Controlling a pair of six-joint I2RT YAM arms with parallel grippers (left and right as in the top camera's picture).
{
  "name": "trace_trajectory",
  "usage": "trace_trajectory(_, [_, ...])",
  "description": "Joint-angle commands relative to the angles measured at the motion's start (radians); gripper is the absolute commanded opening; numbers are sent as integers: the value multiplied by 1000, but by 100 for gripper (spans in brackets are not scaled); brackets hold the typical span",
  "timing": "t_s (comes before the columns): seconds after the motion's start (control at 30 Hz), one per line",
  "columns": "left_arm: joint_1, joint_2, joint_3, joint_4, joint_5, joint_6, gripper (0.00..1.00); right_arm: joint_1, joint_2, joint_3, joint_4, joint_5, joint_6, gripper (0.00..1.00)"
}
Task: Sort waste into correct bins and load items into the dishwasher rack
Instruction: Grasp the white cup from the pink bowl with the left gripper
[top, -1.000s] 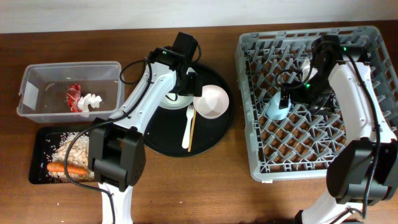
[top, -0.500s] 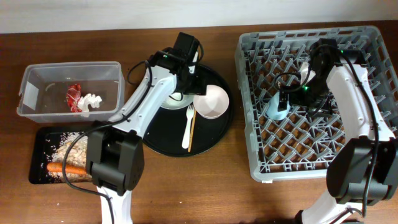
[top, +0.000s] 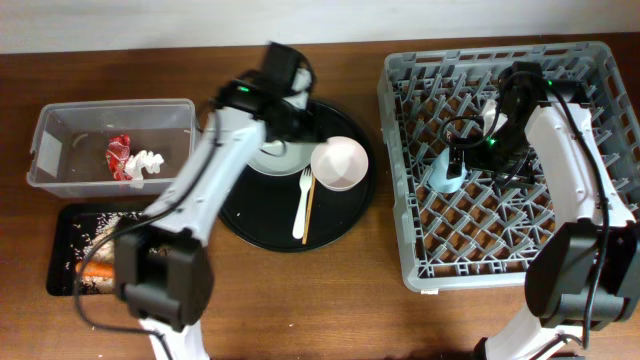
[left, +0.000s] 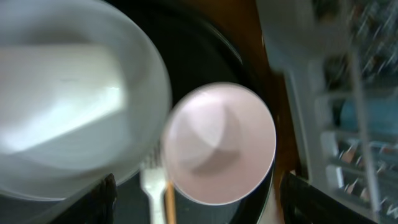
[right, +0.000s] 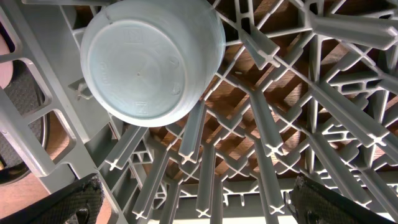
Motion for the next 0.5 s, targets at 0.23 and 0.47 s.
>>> trace_trajectory(0.23, [284,190,35,166,224,15,82,-3,-8,-9,3,-6,8,99])
trace_trajectory(0.47, [280,274,35,282,301,30,83,-3,-8,-9,3,-6,8,99])
